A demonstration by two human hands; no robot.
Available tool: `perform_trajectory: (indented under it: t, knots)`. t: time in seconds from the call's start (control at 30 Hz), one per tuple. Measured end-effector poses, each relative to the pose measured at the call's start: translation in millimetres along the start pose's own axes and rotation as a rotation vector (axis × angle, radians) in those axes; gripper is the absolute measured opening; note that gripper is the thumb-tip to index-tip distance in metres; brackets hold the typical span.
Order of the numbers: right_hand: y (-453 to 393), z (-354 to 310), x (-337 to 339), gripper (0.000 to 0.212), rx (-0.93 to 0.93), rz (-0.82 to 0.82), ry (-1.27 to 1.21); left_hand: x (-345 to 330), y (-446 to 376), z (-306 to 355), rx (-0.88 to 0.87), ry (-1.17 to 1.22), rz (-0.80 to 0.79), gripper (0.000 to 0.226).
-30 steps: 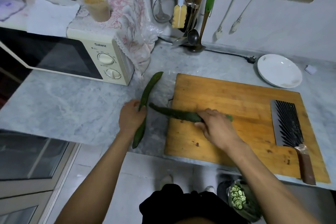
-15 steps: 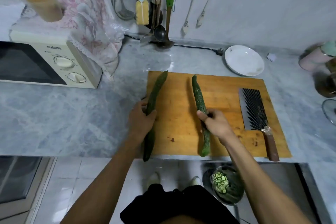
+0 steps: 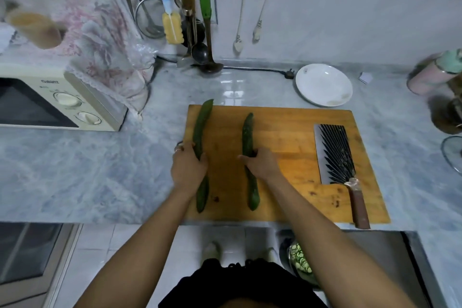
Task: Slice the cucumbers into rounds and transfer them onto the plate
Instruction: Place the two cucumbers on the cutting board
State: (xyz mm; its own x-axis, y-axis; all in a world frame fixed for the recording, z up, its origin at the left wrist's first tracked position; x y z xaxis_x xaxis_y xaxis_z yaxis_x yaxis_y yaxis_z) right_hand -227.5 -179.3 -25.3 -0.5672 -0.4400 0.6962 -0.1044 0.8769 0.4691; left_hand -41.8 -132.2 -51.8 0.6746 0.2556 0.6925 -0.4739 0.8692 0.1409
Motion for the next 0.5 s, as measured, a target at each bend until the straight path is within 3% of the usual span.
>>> perform_trajectory:
  t: [0.13,0.27,0.37,0.5]
  knots:
    - [-6,15,3,0.035,0.012,-0.049,0.083,3,18,17,-0.166,0.11,0.042,0.028]
    - [8,43,33,0.035,0.069,0.046,0.023,-16,26,37,-0.26,0.132,-0.202,0.022]
    - [26,78,63,0.025,0.046,0.137,0.004,-37,35,33,-0.397,-0.131,-0.502,0.049]
    - [51,125,95,0.012,-0.038,0.26,-0.021,-47,39,14,-0.589,-0.426,-0.621,0.062]
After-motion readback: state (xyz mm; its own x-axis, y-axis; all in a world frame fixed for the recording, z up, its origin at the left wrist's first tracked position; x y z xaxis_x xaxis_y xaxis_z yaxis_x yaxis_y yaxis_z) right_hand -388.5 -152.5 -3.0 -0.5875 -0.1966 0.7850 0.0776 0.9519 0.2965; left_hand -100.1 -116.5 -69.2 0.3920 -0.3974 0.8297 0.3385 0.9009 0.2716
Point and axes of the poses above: each hand's wrist, its own y-axis away from the middle knuckle, its own x-axis out of the back of the hand, z = x × y, the point moved 1 cm from there along -y, towards the middle knuckle, and after that the axes turned 11 degrees about y, right-handed, at the moved point
